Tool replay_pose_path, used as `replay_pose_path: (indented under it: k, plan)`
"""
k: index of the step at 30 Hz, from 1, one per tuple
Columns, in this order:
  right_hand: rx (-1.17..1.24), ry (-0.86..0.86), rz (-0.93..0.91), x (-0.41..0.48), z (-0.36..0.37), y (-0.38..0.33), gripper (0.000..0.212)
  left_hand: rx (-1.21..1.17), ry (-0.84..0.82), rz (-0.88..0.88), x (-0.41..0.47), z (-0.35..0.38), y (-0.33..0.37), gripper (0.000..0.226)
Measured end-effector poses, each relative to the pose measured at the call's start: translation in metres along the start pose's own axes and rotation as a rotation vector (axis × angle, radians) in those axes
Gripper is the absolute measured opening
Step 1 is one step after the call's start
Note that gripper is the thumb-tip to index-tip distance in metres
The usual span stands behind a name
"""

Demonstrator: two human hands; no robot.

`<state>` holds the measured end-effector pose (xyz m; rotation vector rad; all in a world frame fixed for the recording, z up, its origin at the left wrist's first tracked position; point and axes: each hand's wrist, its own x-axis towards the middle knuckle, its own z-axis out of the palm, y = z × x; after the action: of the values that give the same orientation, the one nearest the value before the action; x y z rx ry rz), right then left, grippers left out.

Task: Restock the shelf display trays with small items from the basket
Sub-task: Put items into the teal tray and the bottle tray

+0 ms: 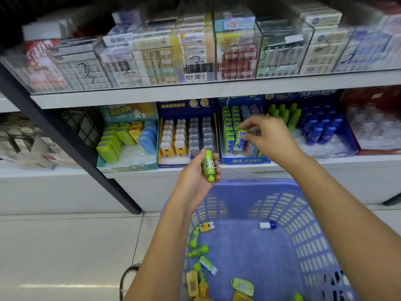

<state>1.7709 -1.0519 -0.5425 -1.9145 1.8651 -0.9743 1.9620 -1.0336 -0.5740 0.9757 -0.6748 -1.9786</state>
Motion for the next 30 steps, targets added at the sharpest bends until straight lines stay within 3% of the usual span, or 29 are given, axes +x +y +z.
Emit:
replay_pose_path:
  k: [6, 12, 17, 22, 25, 28, 30]
  plan:
    - [-0.012, -0.043, 0.032, 0.005, -0.002, 0.003, 0.017, 0.139, 0.056, 0.068, 0.003, 0.001, 0.0, 0.035]
    - [-0.073, -0.018, 0.002, 0.005, 0.002, 0.0, 0.013, 0.03, 0.049, 0.048, 0.003, 0.002, 0.002, 0.041]
    - [-0.139, -0.056, -0.029, 0.009, 0.006, -0.003, 0.016, -0.009, 0.059, 0.065, 0.005, 0.004, 0.002, 0.022]
    - [-0.124, -0.087, -0.024, 0.007, 0.002, 0.002, 0.02, -0.213, 0.042, 0.057, 0.006, 0.017, 0.002, 0.015]
    - [0.109, 0.009, -0.008, -0.005, 0.001, 0.004, 0.013, -0.246, 0.027, 0.057, 0.007, 0.028, 0.003, 0.016]
    - [0.672, -0.004, 0.152, -0.02, -0.014, 0.004, 0.016, -0.244, 0.01, 0.05, 0.011, 0.042, -0.002, 0.019]
    - [0.843, -0.012, 0.193, -0.029, -0.028, 0.007, 0.013, -0.234, -0.026, 0.039, 0.013, 0.053, -0.007, 0.022]
